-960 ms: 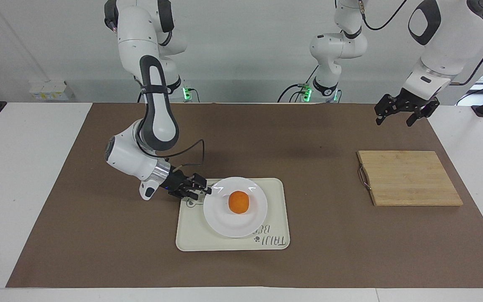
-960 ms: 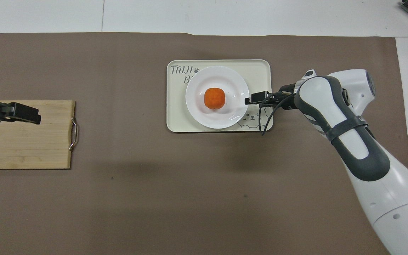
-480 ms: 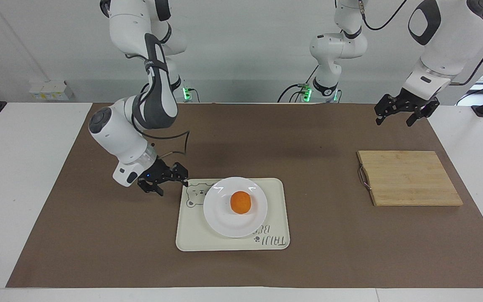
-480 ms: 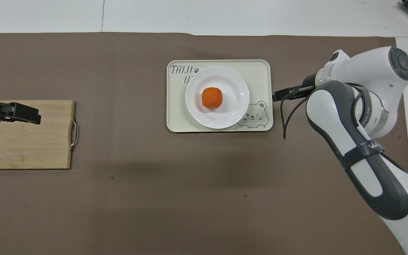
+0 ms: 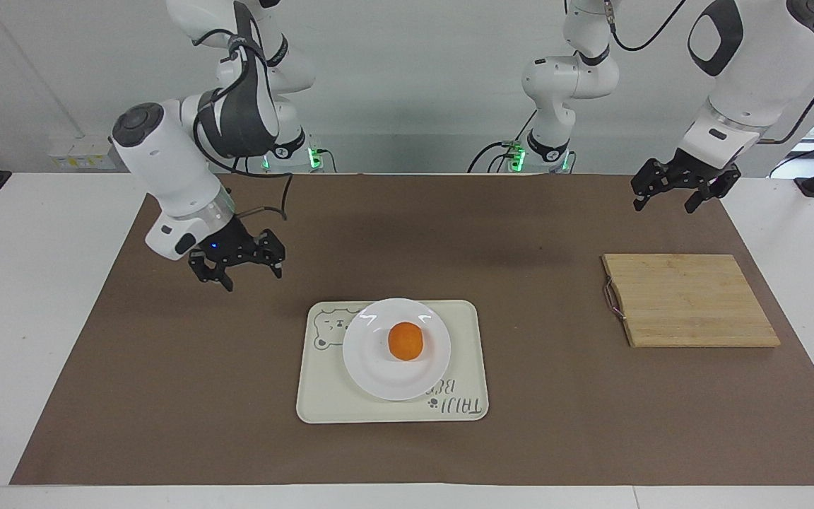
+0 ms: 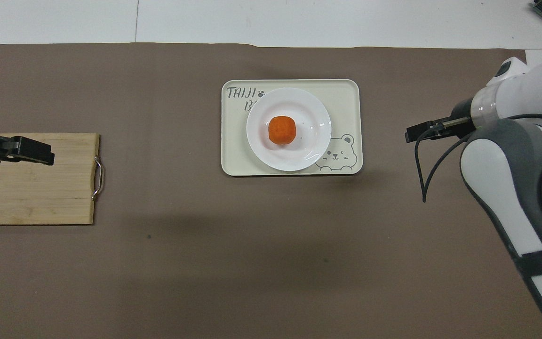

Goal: Place orange and plate with both arms

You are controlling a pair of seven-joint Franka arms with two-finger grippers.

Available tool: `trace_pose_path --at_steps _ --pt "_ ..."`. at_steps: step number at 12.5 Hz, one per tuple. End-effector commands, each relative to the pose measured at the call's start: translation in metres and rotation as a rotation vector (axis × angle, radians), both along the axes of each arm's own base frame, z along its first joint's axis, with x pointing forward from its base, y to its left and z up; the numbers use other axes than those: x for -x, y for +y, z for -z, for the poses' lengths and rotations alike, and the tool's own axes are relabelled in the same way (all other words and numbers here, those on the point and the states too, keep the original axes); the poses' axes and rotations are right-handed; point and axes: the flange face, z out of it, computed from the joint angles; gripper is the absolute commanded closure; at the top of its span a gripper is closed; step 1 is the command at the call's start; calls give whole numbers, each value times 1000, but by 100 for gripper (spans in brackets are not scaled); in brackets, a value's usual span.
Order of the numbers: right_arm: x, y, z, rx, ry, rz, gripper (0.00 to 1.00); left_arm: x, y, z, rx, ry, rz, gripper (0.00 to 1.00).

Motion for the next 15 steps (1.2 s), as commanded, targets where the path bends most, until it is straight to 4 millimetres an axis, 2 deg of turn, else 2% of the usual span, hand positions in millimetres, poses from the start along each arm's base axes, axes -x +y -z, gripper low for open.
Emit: trace_pose_path --at_steps 1,4,6,8,10,13,15 --pt "30 -22 -33 44 44 72 0 5 4 0 -13 -14 8 0" --pt "47 -58 -50 51 82 123 0 5 4 0 -13 -14 8 0" --pt "59 -64 -76 87 45 119 0 5 4 0 -13 -14 8 0" --pt "70 -67 -90 81 66 133 0 5 3 -1 -13 -16 10 0" --pt "76 -73 -113 85 72 152 0 5 3 0 -13 -14 10 0" --pt "83 -75 -126 85 54 153 0 5 5 0 -13 -14 7 0" --pt "84 -77 -127 84 57 159 0 4 4 -1 -13 -16 8 0"
